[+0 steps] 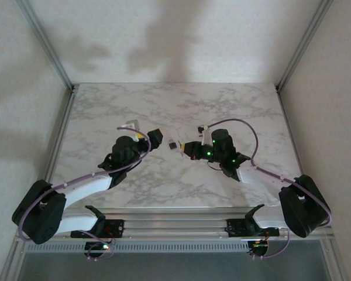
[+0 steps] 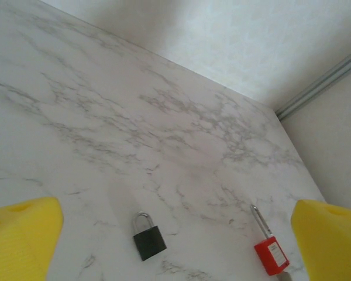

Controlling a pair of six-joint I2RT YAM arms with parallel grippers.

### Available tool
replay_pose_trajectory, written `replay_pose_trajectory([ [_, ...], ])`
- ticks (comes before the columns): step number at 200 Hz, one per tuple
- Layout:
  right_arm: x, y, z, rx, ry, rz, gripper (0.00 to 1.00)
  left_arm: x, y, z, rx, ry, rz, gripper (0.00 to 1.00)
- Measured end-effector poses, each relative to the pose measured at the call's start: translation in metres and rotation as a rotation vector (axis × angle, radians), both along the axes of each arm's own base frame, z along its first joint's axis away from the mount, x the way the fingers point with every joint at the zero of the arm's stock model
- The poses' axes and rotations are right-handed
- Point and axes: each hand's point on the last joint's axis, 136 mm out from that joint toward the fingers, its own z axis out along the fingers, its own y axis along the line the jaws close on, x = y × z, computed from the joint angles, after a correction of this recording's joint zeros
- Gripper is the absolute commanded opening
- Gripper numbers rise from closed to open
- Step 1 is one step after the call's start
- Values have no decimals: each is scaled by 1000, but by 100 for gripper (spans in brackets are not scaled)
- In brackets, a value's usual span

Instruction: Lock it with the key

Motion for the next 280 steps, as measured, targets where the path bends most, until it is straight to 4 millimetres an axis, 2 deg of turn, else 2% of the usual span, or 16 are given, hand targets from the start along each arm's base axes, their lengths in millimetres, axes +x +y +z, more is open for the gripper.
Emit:
replay_pose_trajectory([
  [47,21,1,-19,-87,47,-59,0,-8,29,-5,15,-45,117,99],
  [109,46,6,-53,-207,139,-104,0,-8,44,8,2,-81,201,99],
  [141,55,9,-65,-272,176,-110,0,-7,51,7,3,-77,242,99],
  [183,69,12,-72,-330,191,-116,0,-7,55,4,8,-67,266,100],
  [235,71,14,-102,-405,264,-100,0,-7,56,-6,25,-39,272,100],
  [280,79,19,-104,-419,267,-92,0,-6,55,-8,30,-33,272,99],
])
